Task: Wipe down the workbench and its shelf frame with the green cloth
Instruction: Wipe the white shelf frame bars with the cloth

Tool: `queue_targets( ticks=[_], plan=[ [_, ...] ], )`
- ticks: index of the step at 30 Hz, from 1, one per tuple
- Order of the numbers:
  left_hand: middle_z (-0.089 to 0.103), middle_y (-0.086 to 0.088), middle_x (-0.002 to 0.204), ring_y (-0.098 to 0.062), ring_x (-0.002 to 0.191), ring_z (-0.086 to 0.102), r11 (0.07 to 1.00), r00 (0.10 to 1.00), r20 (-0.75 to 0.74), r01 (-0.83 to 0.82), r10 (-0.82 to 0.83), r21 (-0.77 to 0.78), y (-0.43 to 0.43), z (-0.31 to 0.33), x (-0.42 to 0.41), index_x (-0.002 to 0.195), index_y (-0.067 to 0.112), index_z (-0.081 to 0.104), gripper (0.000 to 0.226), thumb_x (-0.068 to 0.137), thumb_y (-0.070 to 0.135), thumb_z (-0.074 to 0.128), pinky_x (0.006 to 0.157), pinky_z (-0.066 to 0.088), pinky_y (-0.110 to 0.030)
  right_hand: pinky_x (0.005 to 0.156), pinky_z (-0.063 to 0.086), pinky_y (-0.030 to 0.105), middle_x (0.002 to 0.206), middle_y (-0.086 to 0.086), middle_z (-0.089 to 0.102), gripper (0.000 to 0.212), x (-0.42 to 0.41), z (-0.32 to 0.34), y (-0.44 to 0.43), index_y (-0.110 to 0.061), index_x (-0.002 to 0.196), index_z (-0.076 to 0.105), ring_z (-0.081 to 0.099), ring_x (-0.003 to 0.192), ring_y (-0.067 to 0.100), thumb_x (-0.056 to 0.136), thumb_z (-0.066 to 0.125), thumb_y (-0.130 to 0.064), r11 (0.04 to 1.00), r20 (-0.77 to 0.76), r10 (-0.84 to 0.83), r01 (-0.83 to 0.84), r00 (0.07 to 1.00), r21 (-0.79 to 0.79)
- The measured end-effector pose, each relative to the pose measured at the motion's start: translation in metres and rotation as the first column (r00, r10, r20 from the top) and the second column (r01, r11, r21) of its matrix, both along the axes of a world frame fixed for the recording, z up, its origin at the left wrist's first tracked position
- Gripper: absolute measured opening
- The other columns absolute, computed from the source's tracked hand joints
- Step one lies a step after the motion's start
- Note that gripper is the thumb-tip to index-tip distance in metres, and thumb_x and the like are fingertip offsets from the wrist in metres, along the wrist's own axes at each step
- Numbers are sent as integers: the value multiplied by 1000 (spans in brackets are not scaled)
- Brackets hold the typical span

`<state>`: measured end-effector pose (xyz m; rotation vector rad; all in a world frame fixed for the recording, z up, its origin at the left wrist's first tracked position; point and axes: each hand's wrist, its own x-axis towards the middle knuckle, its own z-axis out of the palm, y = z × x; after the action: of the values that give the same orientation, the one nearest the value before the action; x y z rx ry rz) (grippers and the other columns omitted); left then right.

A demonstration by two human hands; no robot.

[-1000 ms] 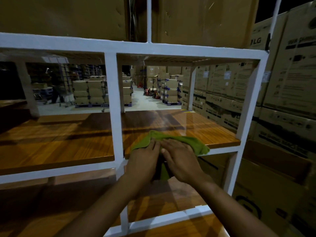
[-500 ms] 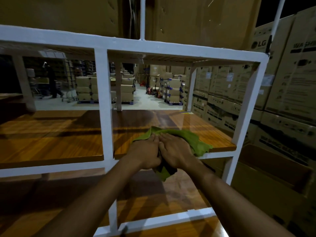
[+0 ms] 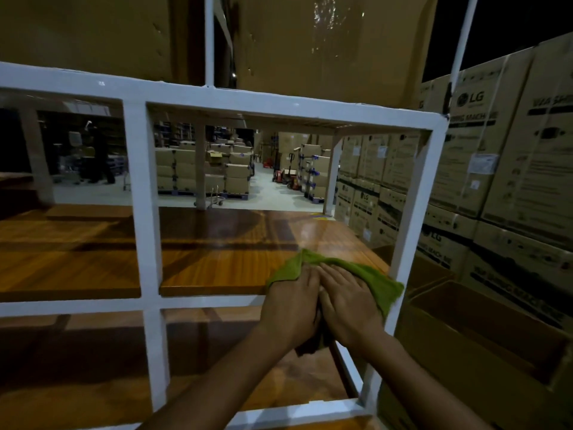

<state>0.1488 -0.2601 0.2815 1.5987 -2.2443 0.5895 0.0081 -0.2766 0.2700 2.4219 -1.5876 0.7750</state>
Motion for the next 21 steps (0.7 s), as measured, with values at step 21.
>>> queue_targets(
  ticks=[21],
  plan=[
    [69, -3, 101, -20, 87, 62, 971, 961, -169, 196, -218, -139, -23, -1, 1, 105, 16, 66, 36, 99, 32, 35, 75, 50, -36, 120, 14, 48, 164, 7, 14, 82, -22, 28, -65, -18, 155, 20, 10, 151, 24, 88, -6, -58, 949, -238, -20, 93, 971, 300]
  ],
)
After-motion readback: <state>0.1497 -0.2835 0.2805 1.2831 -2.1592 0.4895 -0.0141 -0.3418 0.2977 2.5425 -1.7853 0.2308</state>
